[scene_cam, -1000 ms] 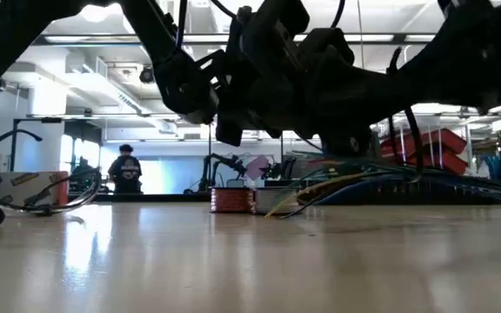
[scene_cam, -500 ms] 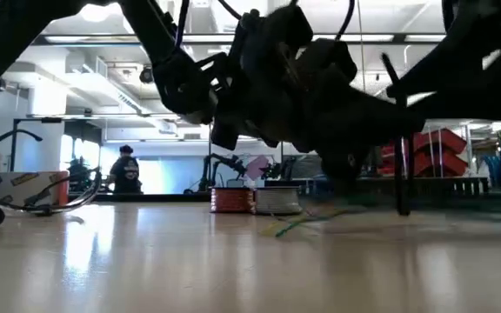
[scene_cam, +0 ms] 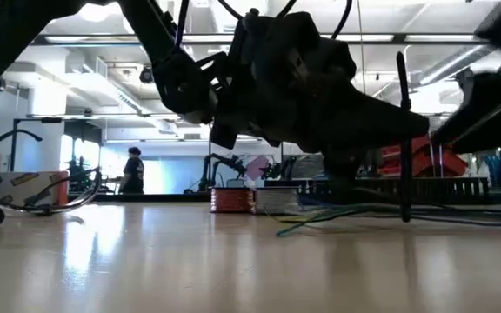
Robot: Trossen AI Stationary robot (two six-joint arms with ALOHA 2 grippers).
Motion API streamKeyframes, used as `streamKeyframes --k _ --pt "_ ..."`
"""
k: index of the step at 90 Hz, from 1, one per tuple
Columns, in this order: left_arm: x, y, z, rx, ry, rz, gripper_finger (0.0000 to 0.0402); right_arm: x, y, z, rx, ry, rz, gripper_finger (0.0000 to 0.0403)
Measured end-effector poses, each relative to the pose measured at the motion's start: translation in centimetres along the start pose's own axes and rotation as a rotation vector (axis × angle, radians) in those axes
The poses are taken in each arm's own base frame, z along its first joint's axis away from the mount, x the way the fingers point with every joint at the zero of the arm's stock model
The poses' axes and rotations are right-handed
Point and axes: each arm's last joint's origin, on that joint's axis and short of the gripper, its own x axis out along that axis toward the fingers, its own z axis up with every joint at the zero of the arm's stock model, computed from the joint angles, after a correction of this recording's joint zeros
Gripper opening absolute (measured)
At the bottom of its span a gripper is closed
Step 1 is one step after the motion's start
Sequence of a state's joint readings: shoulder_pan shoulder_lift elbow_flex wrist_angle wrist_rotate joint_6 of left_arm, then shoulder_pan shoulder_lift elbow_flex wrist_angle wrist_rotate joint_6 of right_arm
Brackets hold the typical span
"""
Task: Ziptie cables
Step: Wrap the black zip tie on the cables
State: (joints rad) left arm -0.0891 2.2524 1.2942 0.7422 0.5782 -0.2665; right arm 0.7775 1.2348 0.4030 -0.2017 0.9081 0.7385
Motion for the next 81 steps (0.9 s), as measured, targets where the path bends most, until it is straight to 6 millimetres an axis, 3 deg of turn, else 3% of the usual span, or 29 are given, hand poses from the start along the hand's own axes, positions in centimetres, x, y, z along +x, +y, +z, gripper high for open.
streamKeyframes --k 14,27,50,81 --pt "0.0 0.1 -0.2 -0.004 -0.001 0.018 0.0000 0.3 -2.7 -1.4 0.196 0.002 -0.037 0.0236" --pt "0.0 0.2 -0.2 -0.006 -0.004 0.027 0.0000 0.7 -3.8 -1.9 0.300 -0.011 -0.069 0.0238" --pt "0.0 0.2 -0.1 -0.022 -0.010 0.047 0.0000 0.8 -4.0 -2.1 0.328 -0.001 -0.069 0.0231" --pt "0.1 0.2 -0.1 -0.029 -0.013 0.044 0.0000 0.6 -3.5 -0.9 0.310 -0.017 -0.052 0.0241"
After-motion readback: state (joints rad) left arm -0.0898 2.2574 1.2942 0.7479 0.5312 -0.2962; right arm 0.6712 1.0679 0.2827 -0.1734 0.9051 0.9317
